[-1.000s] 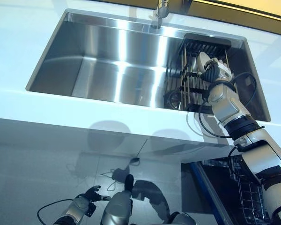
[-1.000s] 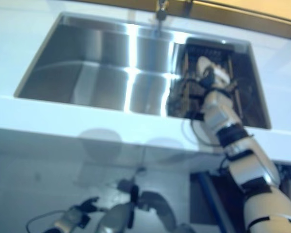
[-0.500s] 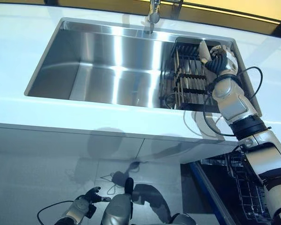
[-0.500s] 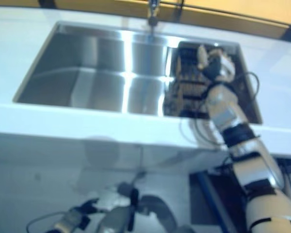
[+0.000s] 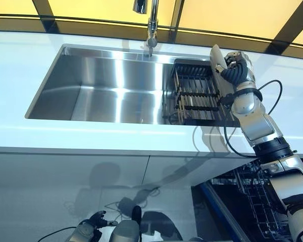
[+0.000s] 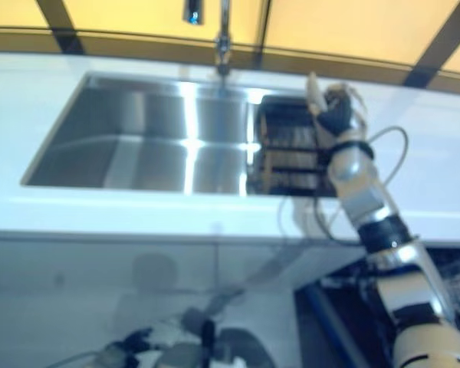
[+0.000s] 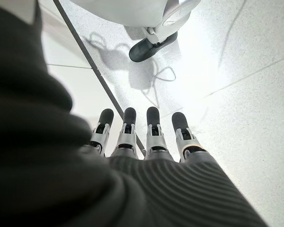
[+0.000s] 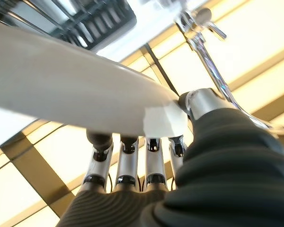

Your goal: Take plates into dishwasher

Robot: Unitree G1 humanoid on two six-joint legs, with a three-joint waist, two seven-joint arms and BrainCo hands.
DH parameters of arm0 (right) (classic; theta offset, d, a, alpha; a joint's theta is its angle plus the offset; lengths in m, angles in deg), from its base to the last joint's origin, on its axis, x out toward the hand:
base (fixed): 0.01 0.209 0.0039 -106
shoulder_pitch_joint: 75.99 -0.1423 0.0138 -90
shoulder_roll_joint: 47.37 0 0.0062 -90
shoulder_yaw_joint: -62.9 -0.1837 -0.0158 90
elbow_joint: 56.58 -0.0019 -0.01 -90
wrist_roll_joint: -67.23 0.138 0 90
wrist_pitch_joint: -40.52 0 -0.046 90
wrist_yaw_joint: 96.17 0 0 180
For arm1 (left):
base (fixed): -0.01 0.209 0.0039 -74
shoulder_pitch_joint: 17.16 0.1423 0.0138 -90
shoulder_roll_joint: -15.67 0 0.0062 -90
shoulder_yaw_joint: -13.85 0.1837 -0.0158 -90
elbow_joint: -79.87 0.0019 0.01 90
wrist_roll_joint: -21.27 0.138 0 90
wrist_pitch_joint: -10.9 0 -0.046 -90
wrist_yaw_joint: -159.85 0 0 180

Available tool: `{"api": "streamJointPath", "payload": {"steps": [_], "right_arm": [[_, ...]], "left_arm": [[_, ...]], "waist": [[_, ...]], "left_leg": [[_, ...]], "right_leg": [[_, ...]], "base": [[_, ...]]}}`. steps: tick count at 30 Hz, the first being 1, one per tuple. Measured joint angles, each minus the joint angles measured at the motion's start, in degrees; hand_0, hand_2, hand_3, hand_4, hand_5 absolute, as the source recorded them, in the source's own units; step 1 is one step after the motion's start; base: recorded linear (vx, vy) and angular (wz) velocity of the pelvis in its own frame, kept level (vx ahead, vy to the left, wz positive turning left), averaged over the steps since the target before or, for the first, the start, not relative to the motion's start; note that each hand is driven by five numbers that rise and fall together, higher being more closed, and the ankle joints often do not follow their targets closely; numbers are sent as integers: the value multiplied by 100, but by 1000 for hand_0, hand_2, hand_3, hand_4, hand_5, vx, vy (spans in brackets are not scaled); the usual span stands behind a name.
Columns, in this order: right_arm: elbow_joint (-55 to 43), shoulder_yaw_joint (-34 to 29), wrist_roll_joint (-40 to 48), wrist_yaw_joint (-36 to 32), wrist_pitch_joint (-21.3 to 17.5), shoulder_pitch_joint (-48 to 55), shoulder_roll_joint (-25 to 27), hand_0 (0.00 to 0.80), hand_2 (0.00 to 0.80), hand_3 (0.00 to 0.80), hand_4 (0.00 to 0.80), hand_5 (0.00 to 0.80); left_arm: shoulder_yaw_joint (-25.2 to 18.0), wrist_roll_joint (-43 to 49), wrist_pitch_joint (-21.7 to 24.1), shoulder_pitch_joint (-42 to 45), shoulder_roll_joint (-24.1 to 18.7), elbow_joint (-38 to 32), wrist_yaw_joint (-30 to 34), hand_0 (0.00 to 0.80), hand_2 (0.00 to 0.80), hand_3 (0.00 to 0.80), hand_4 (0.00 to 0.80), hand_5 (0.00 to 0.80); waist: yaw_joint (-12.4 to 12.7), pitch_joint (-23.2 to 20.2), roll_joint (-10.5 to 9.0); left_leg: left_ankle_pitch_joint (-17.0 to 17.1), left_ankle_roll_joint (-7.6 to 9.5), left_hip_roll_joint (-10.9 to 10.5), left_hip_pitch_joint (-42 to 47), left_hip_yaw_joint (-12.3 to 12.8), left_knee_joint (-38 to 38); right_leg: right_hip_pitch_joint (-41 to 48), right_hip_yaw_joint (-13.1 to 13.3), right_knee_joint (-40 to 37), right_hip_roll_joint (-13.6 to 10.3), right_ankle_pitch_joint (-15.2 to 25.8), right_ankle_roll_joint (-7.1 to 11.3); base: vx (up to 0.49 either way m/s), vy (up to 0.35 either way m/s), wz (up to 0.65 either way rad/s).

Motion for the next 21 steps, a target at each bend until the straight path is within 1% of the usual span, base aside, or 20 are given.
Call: {"api": "streamJointPath", "payload": {"steps": [2, 4, 6, 10, 13, 14, 15, 17, 18, 20, 21], "right_arm": [[-153, -17, 56, -7, -29, 39, 0, 800, 800, 800, 800, 800], [-478, -192, 114, -8, -53, 204, 1, 800, 800, 800, 800, 800], [-626, -220, 117, -7, -72, 233, 2, 800, 800, 800, 800, 800], [-1099, -481, 239, -2, -86, 499, 39, 800, 800, 800, 800, 800], [-1404, -547, 353, 2, -85, 630, 126, 800, 800, 800, 800, 800], [-1459, -556, 375, 3, -84, 638, 148, 800, 800, 800, 800, 800], [-1583, -588, 445, 27, -86, 640, 214, 800, 800, 800, 800, 800], [-1672, -673, 465, 41, -85, 640, 233, 800, 800, 800, 800, 800], [-1748, -678, 466, 55, -86, 644, 265, 800, 800, 800, 800, 800], [-1826, -686, 478, 99, -86, 650, 346, 800, 800, 800, 800, 800], [-1859, -724, 516, 131, -86, 657, 402, 800, 800, 800, 800, 800]], "left_arm": [[-16, 0, 1, 27, 0, 49, 0, 0, 0, 0, 0, 0], [-92, 3, 1, 24, 34, 89, 0, 0, 0, 0, 0, 0], [-119, 6, 0, 30, 48, 126, 0, 0, 0, 0, 0, 0], [-193, 79, -1, 39, 88, 175, -2, 0, 0, 0, 0, 0], [-227, 214, -4, 86, 85, 203, 1, 0, 0, 0, 0, 0], [-227, 227, -4, 99, 86, 219, 1, 0, 0, 0, 0, 0], [-229, 227, -3, 115, 96, 236, 1, 0, 0, 0, 0, 0], [-232, 227, 1, 151, 101, 267, 3, 0, 0, 0, 0, 0], [-243, 227, 4, 161, 109, 327, 3, 0, 0, 0, 0, 0], [-248, 227, 8, 168, 110, 381, 5, 0, 0, 0, 0, 0], [-275, 227, 13, 187, 111, 413, 7, 0, 0, 0, 0, 0]], "waist": [[-54, -51, -10], [-84, -84, -5], [-175, -90, -4], [-229, -148, 9], [-377, -221, 15], [-390, -238, 23], [-406, -284, 44], [-475, -340, 74], [-539, -369, 91], [-598, -415, 95], [-675, -441, 86]], "left_leg": [[2, 5, 7, 6, 18, -26], [8, -2, 26, 22, 40, -36], [12, -9, 47, 38, 31, -36], [-3, -39, 119, 73, 77, -38], [8, -69, 167, 77, 110, -40], [8, -79, 178, 79, 134, -40], [6, -115, 214, 80, 223, -42], [13, -148, 265, 80, 318, -45], [10, -171, 292, 88, 394, -46], [7, -190, 321, 90, 484, -49], [9, -218, 353, 96, 532, -71]], "right_leg": [[2, 5, -50, 8, -1, 1], [9, 9, -85, 30, -3, 2], [82, 10, -163, 68, -3, 2], [97, 26, -229, 130, -13, 10], [87, 128, -255, 189, -66, 61], [88, 160, -278, 205, -71, 66], [88, 169, -377, 246, -71, 66], [86, 182, -493, 307, -70, 66], [84, 190, -559, 340, -72, 68], [80, 203, -671, 381, -73, 68], [82, 215, -742, 417, -75, 70]], "base": [[-14, -51, -5], [-29, -92, -7], [-38, -116, 2], [-49, -137, -7], [-52, -124, -5], [-70, -126, -24], [-75, -136, -30], [-71, -150, -32], [-63, -151, -33], [-54, -134, -31], [-67, -157, -26]]}}
